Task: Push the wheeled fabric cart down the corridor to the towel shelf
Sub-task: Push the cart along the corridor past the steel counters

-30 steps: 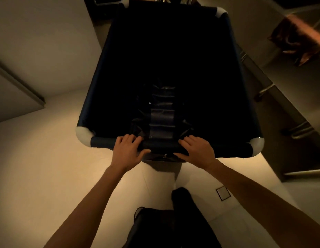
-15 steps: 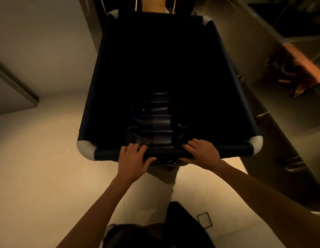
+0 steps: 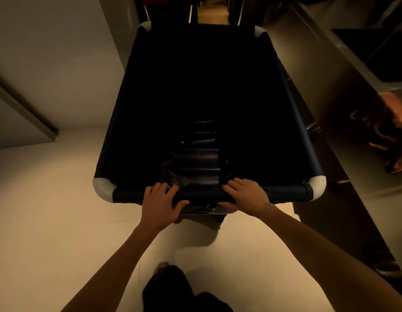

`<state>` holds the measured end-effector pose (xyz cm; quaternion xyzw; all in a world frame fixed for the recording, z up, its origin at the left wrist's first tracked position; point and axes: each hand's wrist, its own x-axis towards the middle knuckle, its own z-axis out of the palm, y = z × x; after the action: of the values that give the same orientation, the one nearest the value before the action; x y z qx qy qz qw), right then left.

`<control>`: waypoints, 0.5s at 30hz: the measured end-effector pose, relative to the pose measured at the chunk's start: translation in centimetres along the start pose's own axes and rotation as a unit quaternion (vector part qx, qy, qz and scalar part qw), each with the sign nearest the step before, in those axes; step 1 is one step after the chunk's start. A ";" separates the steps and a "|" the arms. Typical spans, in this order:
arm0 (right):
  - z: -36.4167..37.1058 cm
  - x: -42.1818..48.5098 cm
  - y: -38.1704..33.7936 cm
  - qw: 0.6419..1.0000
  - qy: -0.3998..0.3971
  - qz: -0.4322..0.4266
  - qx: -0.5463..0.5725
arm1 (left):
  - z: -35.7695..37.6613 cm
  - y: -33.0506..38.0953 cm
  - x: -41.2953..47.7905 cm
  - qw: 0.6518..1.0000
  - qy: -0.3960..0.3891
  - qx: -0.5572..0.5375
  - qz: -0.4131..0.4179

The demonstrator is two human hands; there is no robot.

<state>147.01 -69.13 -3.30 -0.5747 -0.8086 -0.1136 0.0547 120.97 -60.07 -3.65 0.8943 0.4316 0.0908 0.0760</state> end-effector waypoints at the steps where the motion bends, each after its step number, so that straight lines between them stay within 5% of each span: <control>1: 0.3 0.6 1.2 1.000 0.002 -0.006 -0.002 | 0.1 0.2 1.1 1.000 0.000 0.002 -0.003; 15: 4.6 11.3 19.0 0.998 -0.053 0.026 -0.013 | 2.4 0.9 20.9 1.000 0.017 0.018 -0.009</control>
<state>161.27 -51.66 -2.93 -0.6014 -0.7936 -0.0922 0.0074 134.97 -44.39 -3.72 0.8898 0.4427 0.0972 0.0535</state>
